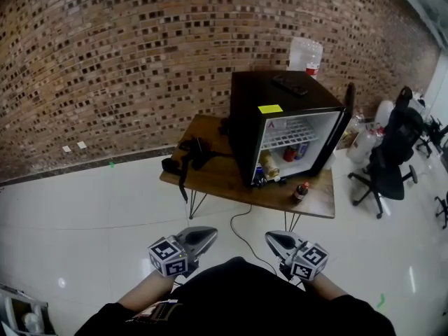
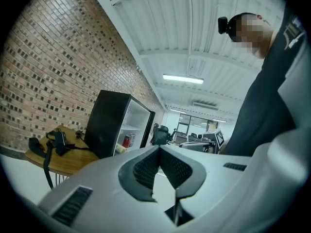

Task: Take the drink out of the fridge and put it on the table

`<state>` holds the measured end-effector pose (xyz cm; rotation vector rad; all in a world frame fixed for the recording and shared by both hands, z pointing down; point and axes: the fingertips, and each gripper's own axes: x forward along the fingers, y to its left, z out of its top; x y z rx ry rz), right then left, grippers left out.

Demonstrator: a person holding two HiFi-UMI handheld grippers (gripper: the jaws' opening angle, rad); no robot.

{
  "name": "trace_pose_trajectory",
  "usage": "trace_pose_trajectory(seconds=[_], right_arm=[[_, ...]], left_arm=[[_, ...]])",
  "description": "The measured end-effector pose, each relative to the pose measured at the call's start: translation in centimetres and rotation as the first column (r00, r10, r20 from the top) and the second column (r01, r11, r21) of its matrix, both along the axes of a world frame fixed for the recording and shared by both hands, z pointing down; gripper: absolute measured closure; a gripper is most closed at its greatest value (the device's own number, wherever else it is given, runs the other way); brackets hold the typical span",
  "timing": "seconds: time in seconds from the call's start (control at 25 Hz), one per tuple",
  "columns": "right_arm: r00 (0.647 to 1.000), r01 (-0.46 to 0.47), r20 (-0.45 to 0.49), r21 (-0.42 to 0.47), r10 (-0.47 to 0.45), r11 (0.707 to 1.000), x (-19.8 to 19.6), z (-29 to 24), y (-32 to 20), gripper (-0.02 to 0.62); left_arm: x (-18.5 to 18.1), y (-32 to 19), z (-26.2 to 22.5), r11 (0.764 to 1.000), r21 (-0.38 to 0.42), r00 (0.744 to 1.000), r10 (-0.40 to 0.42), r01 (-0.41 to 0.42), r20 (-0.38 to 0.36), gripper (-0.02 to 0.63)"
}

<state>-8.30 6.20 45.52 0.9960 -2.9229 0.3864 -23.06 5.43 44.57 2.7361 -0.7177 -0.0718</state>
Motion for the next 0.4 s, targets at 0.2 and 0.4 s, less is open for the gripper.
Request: trace_pose_trajectory(seconds=[0.2,0.4], right_arm=[[1.000,-0.011,-0.012,-0.005,0.011,1.000,0.47,0.13,0.16,0.591],[1.000,-0.020,-0.014,0.014,0.020,1.000,0.83,-0.01,-0.12,0.591]], left_arm=[[-0.13,-0.08,-0.14,1.000,0.001,1.000,0.007,-0.007,-0.005,0.604],[-0.02,-0.17,-0.05,1.000,-0.003,1.000,0.016,-0.016,-0.002,0.604]])
